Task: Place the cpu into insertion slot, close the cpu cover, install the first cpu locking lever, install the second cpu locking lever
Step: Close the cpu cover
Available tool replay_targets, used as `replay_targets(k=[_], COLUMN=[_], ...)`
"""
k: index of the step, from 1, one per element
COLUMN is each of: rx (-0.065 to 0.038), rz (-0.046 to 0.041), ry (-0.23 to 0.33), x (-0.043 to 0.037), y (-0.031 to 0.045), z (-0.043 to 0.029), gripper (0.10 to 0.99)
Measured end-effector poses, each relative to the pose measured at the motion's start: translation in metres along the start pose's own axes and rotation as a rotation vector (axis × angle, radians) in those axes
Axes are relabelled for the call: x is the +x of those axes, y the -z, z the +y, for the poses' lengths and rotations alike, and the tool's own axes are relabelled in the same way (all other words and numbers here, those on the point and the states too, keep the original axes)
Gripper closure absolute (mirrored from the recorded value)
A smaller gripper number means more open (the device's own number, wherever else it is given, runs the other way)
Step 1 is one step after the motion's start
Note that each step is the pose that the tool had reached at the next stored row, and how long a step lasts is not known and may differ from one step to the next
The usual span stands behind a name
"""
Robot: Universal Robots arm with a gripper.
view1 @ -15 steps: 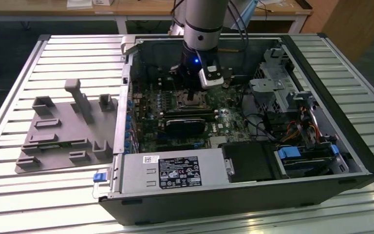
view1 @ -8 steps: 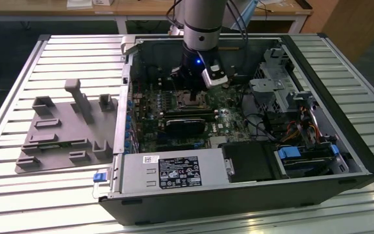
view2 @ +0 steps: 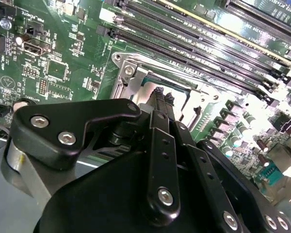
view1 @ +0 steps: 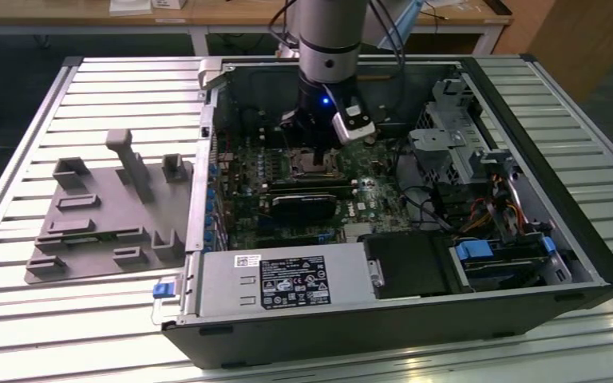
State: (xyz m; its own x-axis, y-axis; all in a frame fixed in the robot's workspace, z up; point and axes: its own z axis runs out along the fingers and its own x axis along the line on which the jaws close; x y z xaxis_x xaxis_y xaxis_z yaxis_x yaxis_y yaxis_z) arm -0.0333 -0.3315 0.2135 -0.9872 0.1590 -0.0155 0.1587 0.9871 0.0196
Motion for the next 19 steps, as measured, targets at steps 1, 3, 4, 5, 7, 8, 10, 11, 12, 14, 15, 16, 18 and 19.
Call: replay_targets(k=[1,3,4,5,7,8,10,11,12,14,15,16,18,19], rx=[-0.001,-0.001,-0.001,-0.002,-0.002,-0.002,-0.002,-0.002,-0.002,-0.002,-0.002,-0.002,-0.002,-0.002], rz=[-0.0035,-0.0075,-0.0084,-0.0088,-0.0093,-0.0096,-0.0099,-0.0100,-0.0100,-0.0100,-0.0100,-0.0100,-0.0100,-0.0100], ry=[0.002,0.004,0.005,0.005,0.005,0.005,0.005,0.005,0.005,0.005,0.005,0.005,0.005,0.005], x=[0.0011,0.0037,0.0050,0.0061,0.0085,0.0100,0.0135,0.0142,0.0146,0.0150,0.0150,0.0150,0.0151,0.0151], y=[0.0001,0.0000,-0.0001,-0.0002,-0.0003,-0.0005,-0.0007,-0.0009,-0.0009,-0.0010,-0.0010,-0.0010,-0.0010,-0.0010], z=[-0.0002,-0.0006,-0.0009,-0.0010,-0.0015,-0.0017,-0.0023,-0.0024,-0.0025,-0.0025,-0.0025,-0.0025,-0.0025,-0.0026], gripper=[0.984,0.984,0.984,0.984,0.984,0.984,0.984,0.984,0.984,0.984,0.984,0.984,0.984,0.984])
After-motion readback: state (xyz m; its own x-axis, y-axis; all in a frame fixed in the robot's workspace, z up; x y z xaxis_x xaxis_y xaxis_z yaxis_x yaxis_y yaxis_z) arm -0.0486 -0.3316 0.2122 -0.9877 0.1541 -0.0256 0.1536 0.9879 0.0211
